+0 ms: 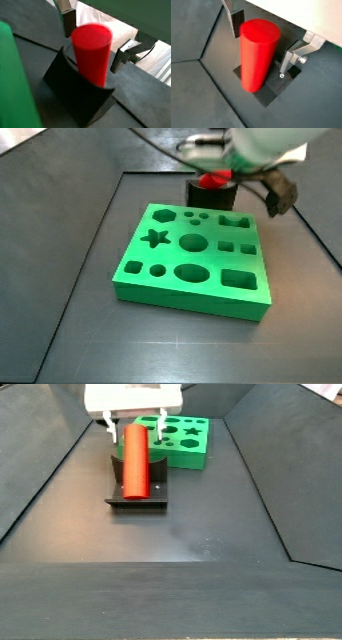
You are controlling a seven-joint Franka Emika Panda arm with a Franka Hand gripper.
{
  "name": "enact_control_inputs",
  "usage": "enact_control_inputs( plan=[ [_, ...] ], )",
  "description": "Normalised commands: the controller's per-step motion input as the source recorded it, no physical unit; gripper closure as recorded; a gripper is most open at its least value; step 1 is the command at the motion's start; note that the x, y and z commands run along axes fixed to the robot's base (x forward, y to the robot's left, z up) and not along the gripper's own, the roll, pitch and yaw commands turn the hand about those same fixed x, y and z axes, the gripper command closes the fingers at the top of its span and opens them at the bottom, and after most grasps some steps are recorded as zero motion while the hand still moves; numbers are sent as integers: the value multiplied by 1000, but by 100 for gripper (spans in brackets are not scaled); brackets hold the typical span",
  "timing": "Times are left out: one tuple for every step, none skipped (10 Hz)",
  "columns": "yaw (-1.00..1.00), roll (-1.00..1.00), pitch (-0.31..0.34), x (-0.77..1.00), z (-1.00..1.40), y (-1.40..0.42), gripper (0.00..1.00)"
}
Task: Pick up the round object. Move up. Place the round object on the fixture. Regrasp the round object. Move to above the board. Insert the round object.
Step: Regrasp the round object, then move to above the board.
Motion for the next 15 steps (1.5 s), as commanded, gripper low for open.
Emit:
enact_control_inputs(
  plan=[
    [-38,64,-4,81,-208,1,0],
    [0,0,0,0,0,0,100],
    [109,-193,59,-153,1000,139,100],
    [106,-203,53,-153,1000,137,100],
    [99,-201,10,-154,1000,131,100],
    [84,-153,-39,-150,1000,122,100],
    [75,-129,-57,-146,1000,118,100],
    [41,-94,-72,-143,1000,111,100],
    [13,-70,-71,-141,1000,106,100],
    [-11,-59,-66,-137,1000,100,100],
    [-24,-56,-57,-136,1000,95,100],
    [-40,-55,-35,-131,1000,87,100],
    [-45,-53,-16,-129,1000,82,100],
    [-46,-56,10,-125,1000,70,100],
    [-45,-56,24,-123,1000,65,100]
  ],
)
